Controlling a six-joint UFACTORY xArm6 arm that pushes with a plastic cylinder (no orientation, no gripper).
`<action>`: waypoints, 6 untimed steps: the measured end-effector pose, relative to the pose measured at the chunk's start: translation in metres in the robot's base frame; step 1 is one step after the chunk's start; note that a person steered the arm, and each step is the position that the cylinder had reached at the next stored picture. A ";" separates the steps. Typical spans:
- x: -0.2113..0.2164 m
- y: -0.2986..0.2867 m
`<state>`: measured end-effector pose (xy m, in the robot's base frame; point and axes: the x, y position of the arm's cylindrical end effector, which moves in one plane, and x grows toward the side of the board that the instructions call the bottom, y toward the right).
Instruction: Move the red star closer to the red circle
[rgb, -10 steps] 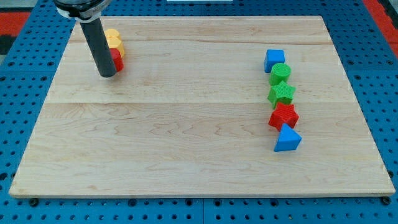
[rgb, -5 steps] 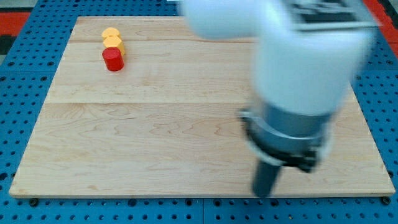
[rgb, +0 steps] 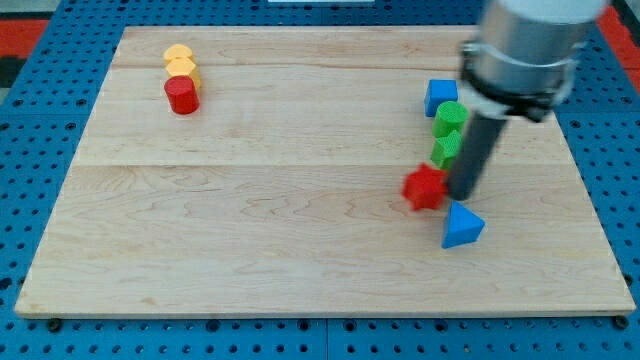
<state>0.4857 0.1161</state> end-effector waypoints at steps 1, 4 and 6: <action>0.002 -0.034; -0.032 -0.219; -0.021 -0.194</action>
<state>0.4642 -0.0779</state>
